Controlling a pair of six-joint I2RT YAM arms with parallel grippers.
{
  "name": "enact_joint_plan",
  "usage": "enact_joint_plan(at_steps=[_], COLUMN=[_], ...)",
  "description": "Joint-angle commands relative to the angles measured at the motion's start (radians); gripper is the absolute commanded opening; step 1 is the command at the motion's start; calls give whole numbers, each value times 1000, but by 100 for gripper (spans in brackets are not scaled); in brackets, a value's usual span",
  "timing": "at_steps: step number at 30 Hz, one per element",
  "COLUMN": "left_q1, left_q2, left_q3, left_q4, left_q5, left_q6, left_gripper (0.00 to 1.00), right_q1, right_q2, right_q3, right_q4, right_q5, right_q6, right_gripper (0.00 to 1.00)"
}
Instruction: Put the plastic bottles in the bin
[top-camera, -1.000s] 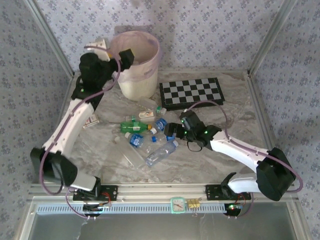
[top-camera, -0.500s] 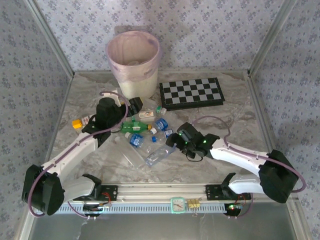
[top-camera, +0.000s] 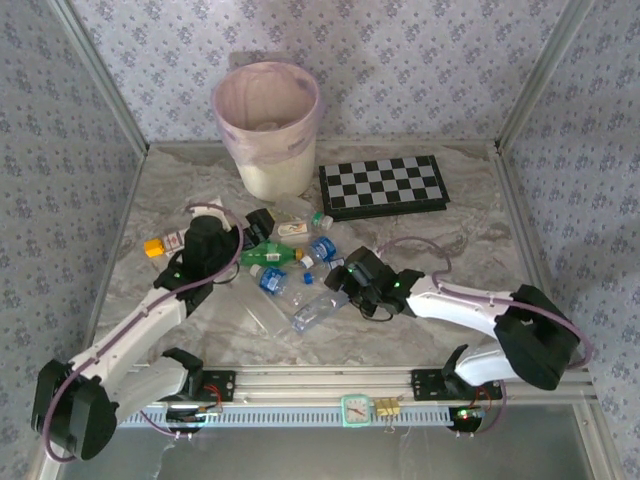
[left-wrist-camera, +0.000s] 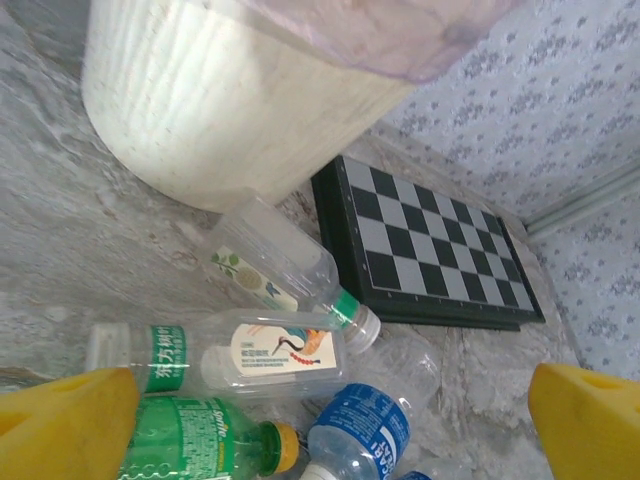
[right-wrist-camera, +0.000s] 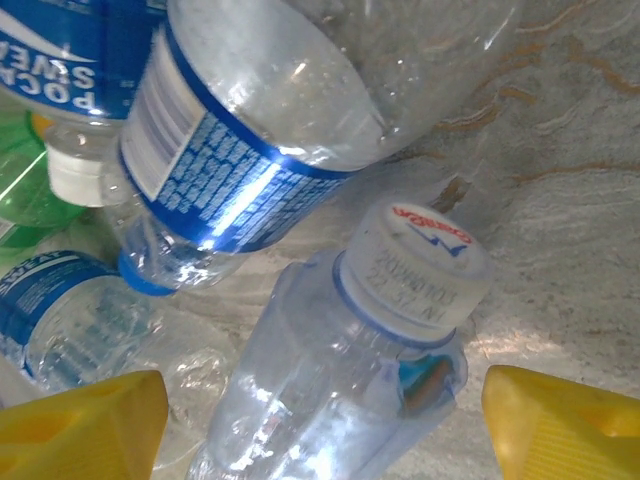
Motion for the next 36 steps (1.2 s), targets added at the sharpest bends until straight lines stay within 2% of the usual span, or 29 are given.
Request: enact_joint_plan(at_steps=[1, 10, 20, 26, 36], left_q1=[-5, -3, -3, -3, -3], left_q2=[-56, -90, -65, -20, 112], left_q3=[-17, -60, -63, -30, 61], left_q4=[-28, -47, -47, -7, 56], left_q5=[-82, -156, -141, -23, 270], left_q6=[13, -13, -24, 48, 157], left_gripper=[100, 100, 100, 100, 100], right_q1=[-5, -14, -17, -20, -36], right_q2=[38, 136, 149, 104, -27], right_q3=[-5, 16, -4, 4, 99], right_q4=[24, 66, 103, 102, -30], right_q5=[-10, -15, 28, 76, 131], right_q6=[42, 84, 104, 12, -308], right_gripper=[82, 77, 57, 51, 47])
